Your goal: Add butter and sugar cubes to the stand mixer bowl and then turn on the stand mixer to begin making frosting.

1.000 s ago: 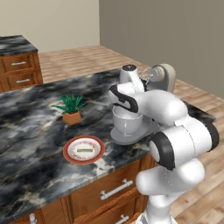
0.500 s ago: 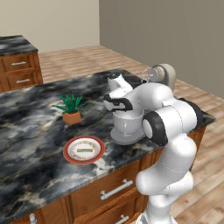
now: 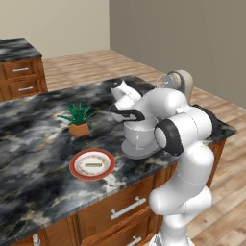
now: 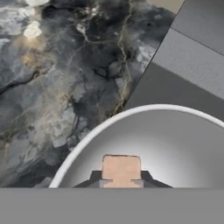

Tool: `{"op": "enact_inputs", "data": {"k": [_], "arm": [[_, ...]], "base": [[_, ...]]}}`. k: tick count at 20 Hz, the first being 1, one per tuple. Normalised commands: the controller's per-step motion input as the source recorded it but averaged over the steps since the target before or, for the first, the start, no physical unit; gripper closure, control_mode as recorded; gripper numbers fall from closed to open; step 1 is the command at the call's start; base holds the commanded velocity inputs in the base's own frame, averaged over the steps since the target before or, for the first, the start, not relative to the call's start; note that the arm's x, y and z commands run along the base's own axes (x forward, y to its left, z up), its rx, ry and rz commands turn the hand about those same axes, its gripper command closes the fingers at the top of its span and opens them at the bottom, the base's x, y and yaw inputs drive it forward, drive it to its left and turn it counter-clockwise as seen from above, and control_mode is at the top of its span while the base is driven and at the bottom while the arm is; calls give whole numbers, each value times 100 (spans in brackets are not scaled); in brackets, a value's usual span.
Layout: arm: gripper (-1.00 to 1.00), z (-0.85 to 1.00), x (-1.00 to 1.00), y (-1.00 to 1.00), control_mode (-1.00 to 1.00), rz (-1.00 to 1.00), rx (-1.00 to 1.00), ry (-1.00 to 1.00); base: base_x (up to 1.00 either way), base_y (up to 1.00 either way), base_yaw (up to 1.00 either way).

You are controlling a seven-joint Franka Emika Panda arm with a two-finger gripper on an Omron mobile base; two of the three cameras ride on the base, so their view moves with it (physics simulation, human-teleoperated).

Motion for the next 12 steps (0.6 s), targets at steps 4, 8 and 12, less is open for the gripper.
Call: {"op": "enact_inputs", "data": {"k": [4,8,12], "arm": [[-100,-34,0,-6,-100,0,-4,0],[-100,-2,-7,-12,-100,0,0,-7],[-100,2,-27,-11,-100,1,3,-9]], "base": [[0,0,0],[0,0,0],[0,0,0]]}}
